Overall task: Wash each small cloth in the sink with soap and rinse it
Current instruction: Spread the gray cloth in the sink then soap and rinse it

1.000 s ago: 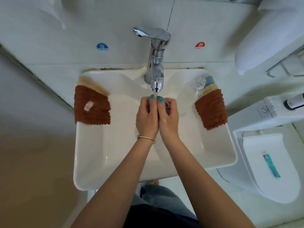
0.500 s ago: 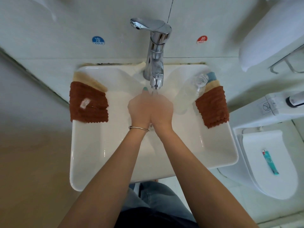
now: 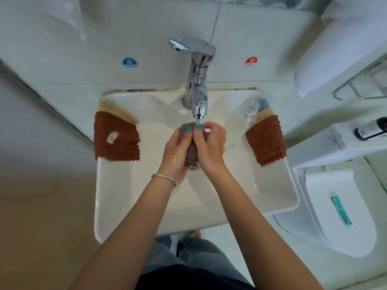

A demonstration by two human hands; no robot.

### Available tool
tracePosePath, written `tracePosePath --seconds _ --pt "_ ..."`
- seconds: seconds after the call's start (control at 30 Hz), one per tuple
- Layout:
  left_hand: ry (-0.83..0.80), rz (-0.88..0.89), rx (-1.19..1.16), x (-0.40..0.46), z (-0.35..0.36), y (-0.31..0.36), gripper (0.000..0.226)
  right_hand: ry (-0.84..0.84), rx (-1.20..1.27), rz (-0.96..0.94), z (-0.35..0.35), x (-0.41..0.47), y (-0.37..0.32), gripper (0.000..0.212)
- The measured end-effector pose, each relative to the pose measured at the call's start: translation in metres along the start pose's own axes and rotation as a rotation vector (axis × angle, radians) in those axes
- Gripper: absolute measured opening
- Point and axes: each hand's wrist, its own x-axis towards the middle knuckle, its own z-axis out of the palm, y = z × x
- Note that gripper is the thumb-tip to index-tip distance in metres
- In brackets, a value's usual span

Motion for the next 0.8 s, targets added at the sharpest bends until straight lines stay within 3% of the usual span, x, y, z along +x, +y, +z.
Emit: tracePosePath --seconds 0.13,0.23,0.33,0.43,0.57,0.63,0.7,0.8 --pt "0.115 -0.042 -0.117 0.0 -0.013 0.014 0.035 0.085 -0.003 -0.272 -0.019 0.006 -0.025 0.05" --pt "0.158 -0.034 -0.149 0.0 -0.011 0.034 0.038 0.017 -0.041 -0.493 -0.025 0.022 -0.066 0.064" --pt "0.138 -0.012 -0.135 -0.001 -0.006 0.054 0.036 0.025 -0.184 -0.536 -0.025 0.033 -0.101 0.074" --pt "0.111 0.046 -0.124 -0.002 -0.003 0.071 0.034 0.121 -0.468 -0.575 -0.022 0.034 -0.106 0.071" --pt "0.12 0.099 -0.094 -0.006 -0.002 0.089 0.034 0.052 -0.732 -0.567 -0.024 0.031 -0.11 0.064" --pt "0.155 0.124 -0.071 -0.01 -0.001 0.097 0.037 0.105 -0.664 -0.62 -0.027 0.023 -0.113 0.055" --pt "0.167 0.164 -0.039 -0.012 -0.002 0.103 0.045 0.151 -0.394 -0.609 -0.021 0.005 -0.112 0.04" --pt "0.138 0.186 -0.008 -0.012 -0.006 0.102 0.045 0.032 -0.123 -0.38 -0.001 -0.026 -0.113 0.035"
